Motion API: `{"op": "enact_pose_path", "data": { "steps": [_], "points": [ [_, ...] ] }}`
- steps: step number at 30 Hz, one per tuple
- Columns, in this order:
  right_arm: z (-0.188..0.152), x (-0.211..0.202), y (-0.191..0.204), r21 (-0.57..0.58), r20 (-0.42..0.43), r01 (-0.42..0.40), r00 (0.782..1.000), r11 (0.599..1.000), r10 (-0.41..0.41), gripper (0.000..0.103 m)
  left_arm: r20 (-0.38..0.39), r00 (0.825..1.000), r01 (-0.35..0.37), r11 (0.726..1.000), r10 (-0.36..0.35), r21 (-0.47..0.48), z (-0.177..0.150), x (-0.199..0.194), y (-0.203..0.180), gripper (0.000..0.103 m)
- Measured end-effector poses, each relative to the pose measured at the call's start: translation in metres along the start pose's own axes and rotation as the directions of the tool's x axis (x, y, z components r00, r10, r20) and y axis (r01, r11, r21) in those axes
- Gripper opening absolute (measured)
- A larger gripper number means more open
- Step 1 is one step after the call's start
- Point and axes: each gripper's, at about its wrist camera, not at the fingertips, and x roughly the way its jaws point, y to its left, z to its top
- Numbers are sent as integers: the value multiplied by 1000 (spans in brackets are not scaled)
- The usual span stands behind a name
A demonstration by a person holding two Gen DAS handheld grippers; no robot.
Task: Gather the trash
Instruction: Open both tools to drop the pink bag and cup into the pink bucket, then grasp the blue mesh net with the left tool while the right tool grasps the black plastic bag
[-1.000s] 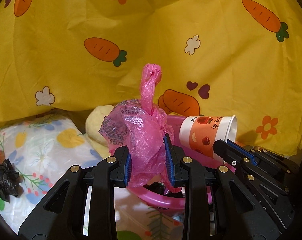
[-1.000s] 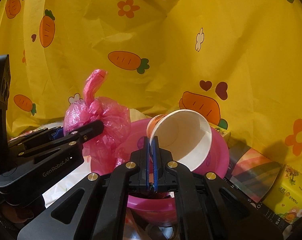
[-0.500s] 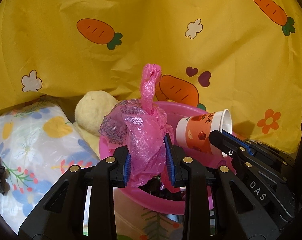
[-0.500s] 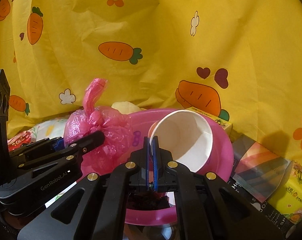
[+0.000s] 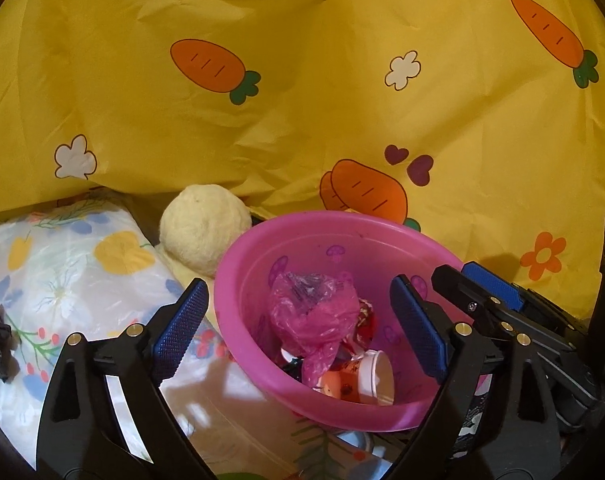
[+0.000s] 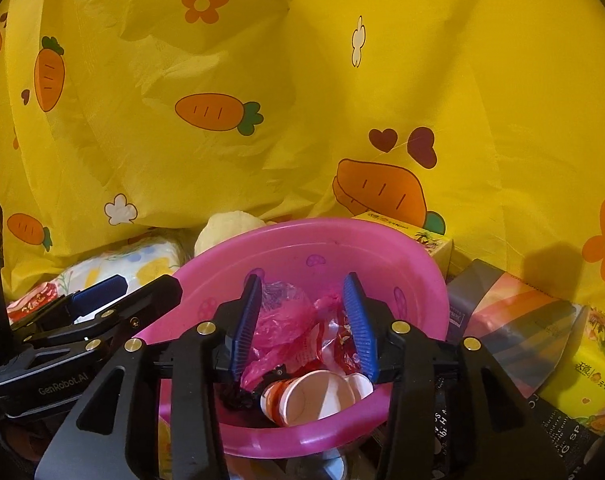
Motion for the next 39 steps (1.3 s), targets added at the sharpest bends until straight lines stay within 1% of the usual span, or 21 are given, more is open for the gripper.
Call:
{"op": "enact_pose_path", "data": {
  "steps": [2,4,5,7,10,12,15,21,24,28,31,35,37,39],
  "points": [
    [0,-3,-1,2,11,15,1000,1000,-15,52,1,1000,-2,1000,2,-6,0,-1,1,93],
    [1,-5,-3,10,19,26,999,1000,-26,61,-1,1000,-7,1000,7,-11,0,-3,2,93],
    [1,-6,-5,14,22,28,999,1000,-28,61,0,1000,-15,1000,15,-8,0,-4,2,94],
    [1,-8,-5,22,29,30,999,999,-31,67,1,999,-38,999,38,1,-1,-6,2,95],
    [1,-12,-3,13,36,38,999,999,-39,73,8,998,-64,998,64,0,-2,-14,5,96],
    [1,-14,0,3,36,41,998,999,-41,74,18,997,-76,997,76,-2,-3,-21,7,96],
    [0,-18,4,-1,47,46,998,999,-46,82,30,993,-112,994,112,0,-5,-32,9,96],
    [-4,-26,13,-9,56,61,997,998,-60,85,31,985,-170,985,171,-13,-13,-52,18,96],
    [-9,-32,19,-17,64,67,996,998,-65,87,40,978,-206,978,207,-19,-18,-65,24,96],
    [-13,-39,26,-17,69,52,996,998,-51,88,47,966,-251,967,253,-39,-23,-85,32,96],
    [-17,-47,34,-33,78,47,996,998,-45,88,47,952,-301,953,302,-36,-29,-99,39,96],
    [-24,-55,46,-50,80,30,996,998,-26,88,39,926,-373,927,375,-41,-39,-118,52,96],
    [-27,-58,53,-58,77,16,997,998,-11,88,31,917,-395,917,398,-60,-45,-128,61,96],
    [-31,-62,62,-69,74,-2,997,998,7,88,18,904,-425,901,428,-80,-50,-139,71,96]
  ]
}}
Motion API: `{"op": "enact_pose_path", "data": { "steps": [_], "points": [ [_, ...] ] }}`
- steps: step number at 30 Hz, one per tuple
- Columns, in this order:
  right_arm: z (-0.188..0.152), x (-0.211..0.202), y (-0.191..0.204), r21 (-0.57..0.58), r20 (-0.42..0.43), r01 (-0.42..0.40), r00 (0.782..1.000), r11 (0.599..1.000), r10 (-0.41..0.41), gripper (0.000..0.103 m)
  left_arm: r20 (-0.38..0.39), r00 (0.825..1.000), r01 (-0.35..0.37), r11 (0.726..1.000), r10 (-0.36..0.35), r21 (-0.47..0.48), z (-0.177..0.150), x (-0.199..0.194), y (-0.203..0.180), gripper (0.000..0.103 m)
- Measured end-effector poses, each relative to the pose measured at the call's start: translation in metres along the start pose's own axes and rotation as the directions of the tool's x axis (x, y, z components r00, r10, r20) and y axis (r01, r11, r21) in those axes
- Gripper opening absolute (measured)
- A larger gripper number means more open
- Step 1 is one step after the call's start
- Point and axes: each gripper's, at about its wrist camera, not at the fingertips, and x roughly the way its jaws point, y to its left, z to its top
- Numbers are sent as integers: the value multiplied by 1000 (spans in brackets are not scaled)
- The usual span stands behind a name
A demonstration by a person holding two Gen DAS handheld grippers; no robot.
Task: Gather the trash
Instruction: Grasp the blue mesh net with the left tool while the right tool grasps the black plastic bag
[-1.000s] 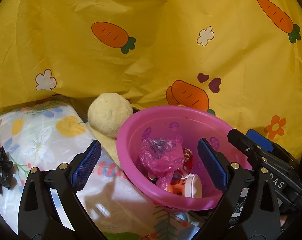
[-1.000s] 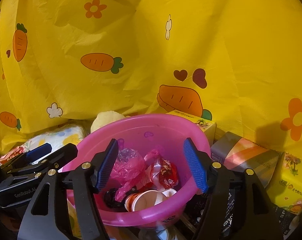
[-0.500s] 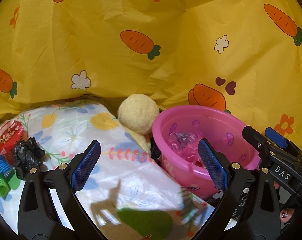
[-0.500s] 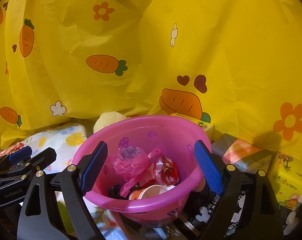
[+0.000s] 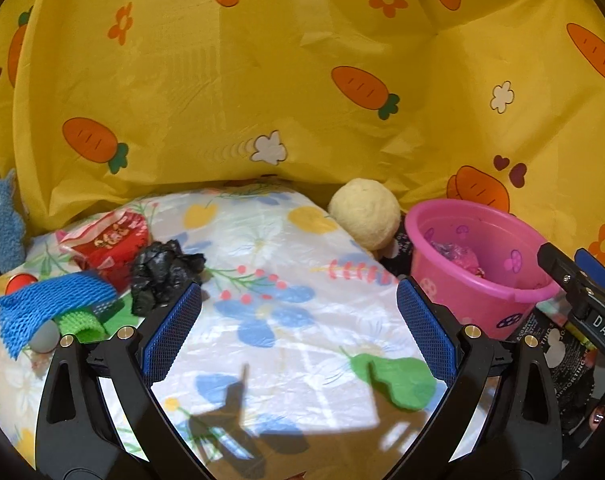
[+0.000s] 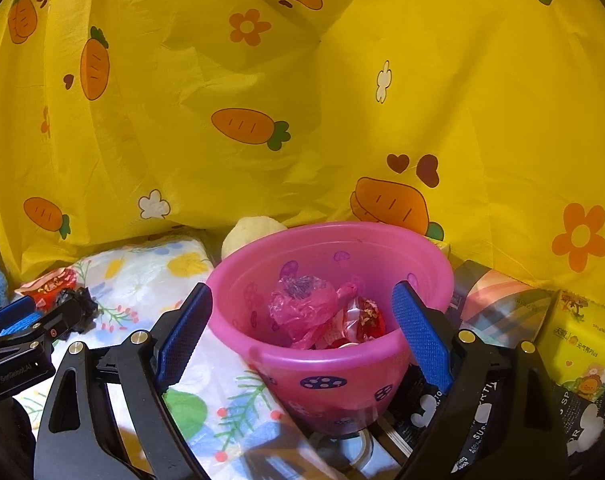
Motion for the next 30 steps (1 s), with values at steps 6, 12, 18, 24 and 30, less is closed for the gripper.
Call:
{"op": "enact_pose_path", "data": {
  "steps": [6,12,18,24,30],
  "points": [
    [-8,-6,32,-31,-15,-69,998,997,69,88,1,995,-103,993,103,-50,-11,-21,50,96],
    [-14,-11,77,-77,-35,-160,987,984,158,88,-3,974,-227,968,228,-104,-21,-41,105,96],
    [-22,-14,126,-134,-63,-252,967,958,245,88,-30,950,-310,932,310,-187,-32,-58,162,96],
    [-29,-16,170,-176,-86,-326,945,929,315,88,-49,930,-366,904,365,-220,-45,-69,203,96],
    [-35,-14,206,-206,-113,-386,922,900,369,88,-44,926,-375,894,376,-246,-50,-71,233,96]
  ]
}}
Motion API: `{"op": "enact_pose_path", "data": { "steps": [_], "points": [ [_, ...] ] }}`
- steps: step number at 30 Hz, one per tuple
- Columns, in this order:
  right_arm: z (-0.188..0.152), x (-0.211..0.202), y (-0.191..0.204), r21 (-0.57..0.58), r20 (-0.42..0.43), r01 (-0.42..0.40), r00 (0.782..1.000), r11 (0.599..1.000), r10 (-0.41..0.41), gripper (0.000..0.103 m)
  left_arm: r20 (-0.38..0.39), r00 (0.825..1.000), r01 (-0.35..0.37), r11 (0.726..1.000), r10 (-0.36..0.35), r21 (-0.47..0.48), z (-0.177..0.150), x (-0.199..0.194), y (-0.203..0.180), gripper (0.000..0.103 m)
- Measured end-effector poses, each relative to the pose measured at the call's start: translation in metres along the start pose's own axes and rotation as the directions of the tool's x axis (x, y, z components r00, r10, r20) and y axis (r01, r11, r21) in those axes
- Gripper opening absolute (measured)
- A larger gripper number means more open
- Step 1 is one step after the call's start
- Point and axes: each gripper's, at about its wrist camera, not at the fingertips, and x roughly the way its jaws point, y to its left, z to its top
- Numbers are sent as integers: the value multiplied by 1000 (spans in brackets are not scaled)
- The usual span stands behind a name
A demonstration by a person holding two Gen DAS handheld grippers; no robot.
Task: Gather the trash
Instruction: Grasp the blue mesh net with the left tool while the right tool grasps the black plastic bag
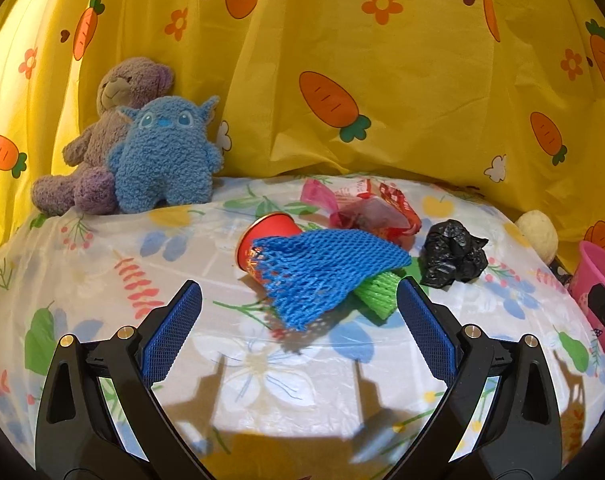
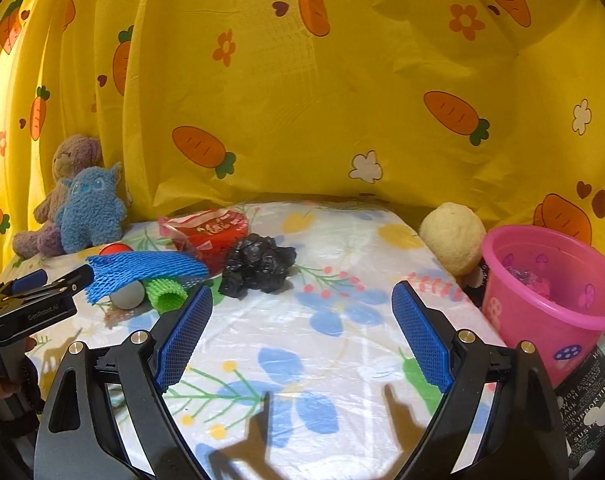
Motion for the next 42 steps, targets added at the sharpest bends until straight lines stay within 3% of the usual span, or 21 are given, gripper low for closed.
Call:
{"op": "enact_pose_path", "data": {
  "steps": [6,12,18,23,25,42],
  "points": [
    [2,17,24,-31,-18,-40,999,999,39,88,-33,999,42,998,-43,-38,3,19,16,93],
    [6,29,36,-51,-31,-57,998,997,55,88,-124,987,91,993,-100,-70,2,45,21,77],
    [7,38,37,-51,-42,-68,997,996,66,88,-179,972,135,984,-154,-113,0,61,21,51],
    [7,41,37,-56,-52,-74,996,996,71,88,-190,962,169,975,-195,-143,0,65,22,14],
    [7,42,37,-59,-54,-73,996,996,70,88,-184,961,179,973,-204,-144,1,64,21,5],
    [26,62,31,-64,-90,-69,994,996,63,88,47,978,208,974,-204,-87,39,-6,20,2]
  ]
}}
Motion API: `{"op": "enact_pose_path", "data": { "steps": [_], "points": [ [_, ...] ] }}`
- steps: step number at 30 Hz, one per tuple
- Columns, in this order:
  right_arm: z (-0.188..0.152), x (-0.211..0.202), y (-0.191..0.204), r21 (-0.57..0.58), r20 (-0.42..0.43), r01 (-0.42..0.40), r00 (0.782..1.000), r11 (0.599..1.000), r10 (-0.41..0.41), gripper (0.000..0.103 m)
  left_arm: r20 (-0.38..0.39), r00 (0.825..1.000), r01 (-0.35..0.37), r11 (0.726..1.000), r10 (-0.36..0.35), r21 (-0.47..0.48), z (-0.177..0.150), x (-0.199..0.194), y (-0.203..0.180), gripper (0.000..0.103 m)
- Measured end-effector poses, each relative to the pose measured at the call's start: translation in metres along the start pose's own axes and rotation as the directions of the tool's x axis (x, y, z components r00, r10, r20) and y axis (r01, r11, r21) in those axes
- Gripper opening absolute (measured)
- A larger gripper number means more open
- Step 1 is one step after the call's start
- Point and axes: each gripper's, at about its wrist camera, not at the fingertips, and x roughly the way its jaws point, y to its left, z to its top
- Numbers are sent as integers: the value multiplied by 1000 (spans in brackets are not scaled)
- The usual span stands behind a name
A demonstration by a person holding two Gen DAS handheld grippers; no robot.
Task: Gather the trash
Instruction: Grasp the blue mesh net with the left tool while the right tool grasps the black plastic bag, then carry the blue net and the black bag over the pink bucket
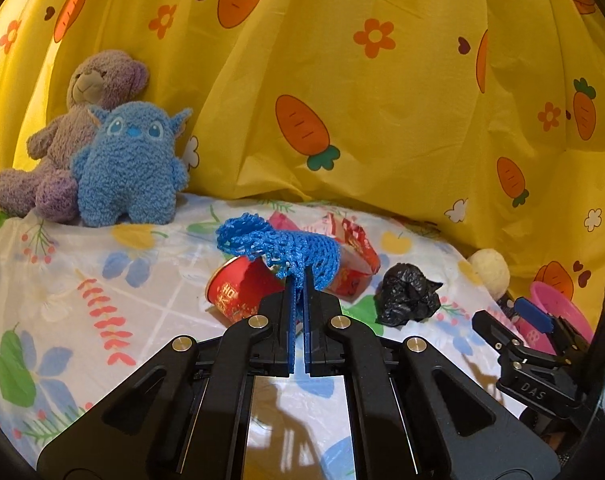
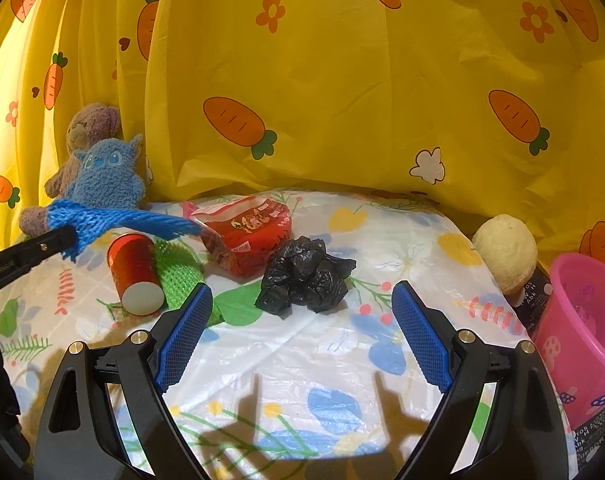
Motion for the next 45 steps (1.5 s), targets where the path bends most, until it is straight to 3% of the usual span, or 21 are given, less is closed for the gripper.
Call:
{"op": "enact_pose_path", "data": {
  "steps": [4,12,26,33,38,45],
  "points": [
    [7,17,-1,14,-29,-3,1000,1000,3,88,36,999,-6,1000,6,4,9,-7,-2,2],
    [15,62,-5,18,-96,11,995,1000,-9,77,59,997,-46,999,45,15,13,-1,-4,2],
    [15,118,1,-5,-193,20,981,1000,-20,63,14,997,-82,997,81,9,8,27,7,2],
    [12,130,3,-16,-236,11,972,1000,-15,50,1,997,-79,997,79,9,5,31,7,2],
    [12,131,4,-17,-247,2,969,1000,-6,25,-5,997,-79,997,79,11,4,32,6,2],
    [12,120,0,-1,-214,-3,977,1000,3,21,-9,997,-79,997,79,13,4,33,6,2]
  ]
}}
